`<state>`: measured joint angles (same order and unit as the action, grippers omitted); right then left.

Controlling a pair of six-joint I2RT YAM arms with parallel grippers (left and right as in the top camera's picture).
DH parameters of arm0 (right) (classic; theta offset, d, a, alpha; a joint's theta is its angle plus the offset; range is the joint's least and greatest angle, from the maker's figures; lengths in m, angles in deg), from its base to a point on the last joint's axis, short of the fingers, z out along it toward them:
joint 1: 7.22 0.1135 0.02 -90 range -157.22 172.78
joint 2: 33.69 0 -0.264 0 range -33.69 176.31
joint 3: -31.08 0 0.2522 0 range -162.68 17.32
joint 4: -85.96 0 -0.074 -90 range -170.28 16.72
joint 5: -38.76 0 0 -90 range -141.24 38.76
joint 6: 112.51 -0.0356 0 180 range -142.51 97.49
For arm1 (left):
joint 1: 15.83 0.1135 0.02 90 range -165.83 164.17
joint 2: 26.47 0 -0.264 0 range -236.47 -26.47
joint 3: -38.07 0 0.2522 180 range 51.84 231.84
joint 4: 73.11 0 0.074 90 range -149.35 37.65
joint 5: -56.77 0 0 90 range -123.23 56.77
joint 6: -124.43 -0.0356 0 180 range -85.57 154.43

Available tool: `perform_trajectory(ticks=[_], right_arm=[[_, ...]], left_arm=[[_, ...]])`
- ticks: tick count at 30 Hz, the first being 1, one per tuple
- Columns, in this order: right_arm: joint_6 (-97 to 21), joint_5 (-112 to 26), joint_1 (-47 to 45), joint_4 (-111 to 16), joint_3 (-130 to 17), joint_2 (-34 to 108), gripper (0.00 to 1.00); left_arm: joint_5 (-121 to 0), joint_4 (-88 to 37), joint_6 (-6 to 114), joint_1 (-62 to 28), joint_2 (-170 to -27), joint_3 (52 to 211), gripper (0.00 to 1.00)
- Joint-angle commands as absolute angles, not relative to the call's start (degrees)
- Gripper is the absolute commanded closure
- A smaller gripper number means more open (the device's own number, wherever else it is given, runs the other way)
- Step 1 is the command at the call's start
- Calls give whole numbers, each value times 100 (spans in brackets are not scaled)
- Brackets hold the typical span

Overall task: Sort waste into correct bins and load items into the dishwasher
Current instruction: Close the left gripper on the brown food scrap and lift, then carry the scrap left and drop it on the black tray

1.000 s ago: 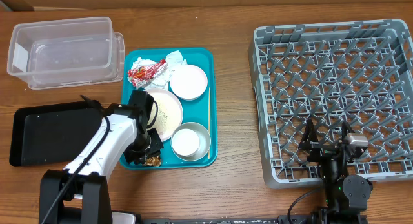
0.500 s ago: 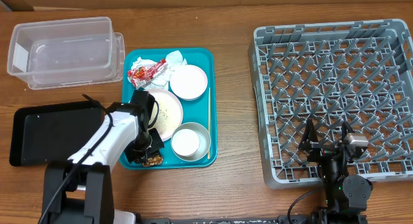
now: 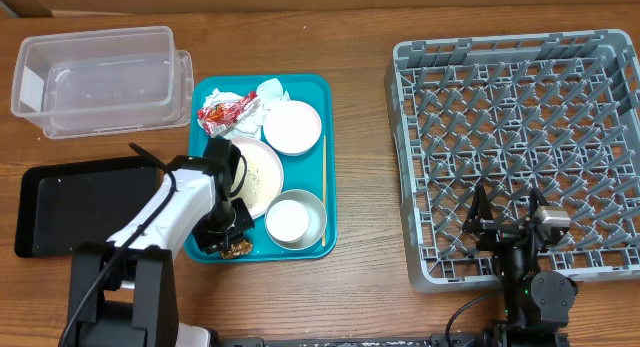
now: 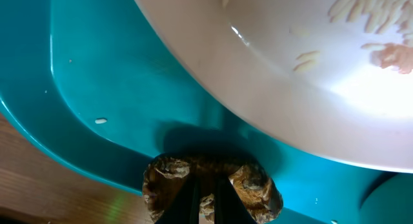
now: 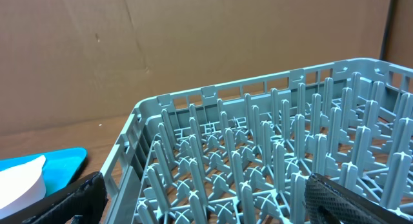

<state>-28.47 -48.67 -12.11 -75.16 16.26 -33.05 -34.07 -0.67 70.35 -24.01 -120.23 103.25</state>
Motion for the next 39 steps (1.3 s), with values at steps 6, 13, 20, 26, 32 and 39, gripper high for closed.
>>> perform_trajectory(ticks=[6, 13, 20, 26, 32, 39], right_arm=[[-2847, -4865, -1232, -7566, 1687, -3353, 0], [-2847, -4865, -1232, -7566, 1687, -3353, 0], [-2847, -4865, -1232, -7566, 1687, -3353, 0], [-2847, -4865, -1232, -7566, 1687, -3353, 0], [-2847, -4865, -1232, -7566, 1687, -3353, 0], [-2847, -4863, -1232, -7566, 1687, -3353, 0]], left_arm=[[-3274, 460, 7057, -2357, -12138, 11132, 96], [-2780, 1133, 6915, -1728, -12138, 12365, 96], [-2072, 698, 6915, -382, -12138, 13156, 96], [-2037, -13, 6935, 687, -12184, 13005, 96], [-1976, -393, 6932, 1373, -12184, 12922, 11], [-2516, -194, 6911, 1511, -12184, 12922, 0]])
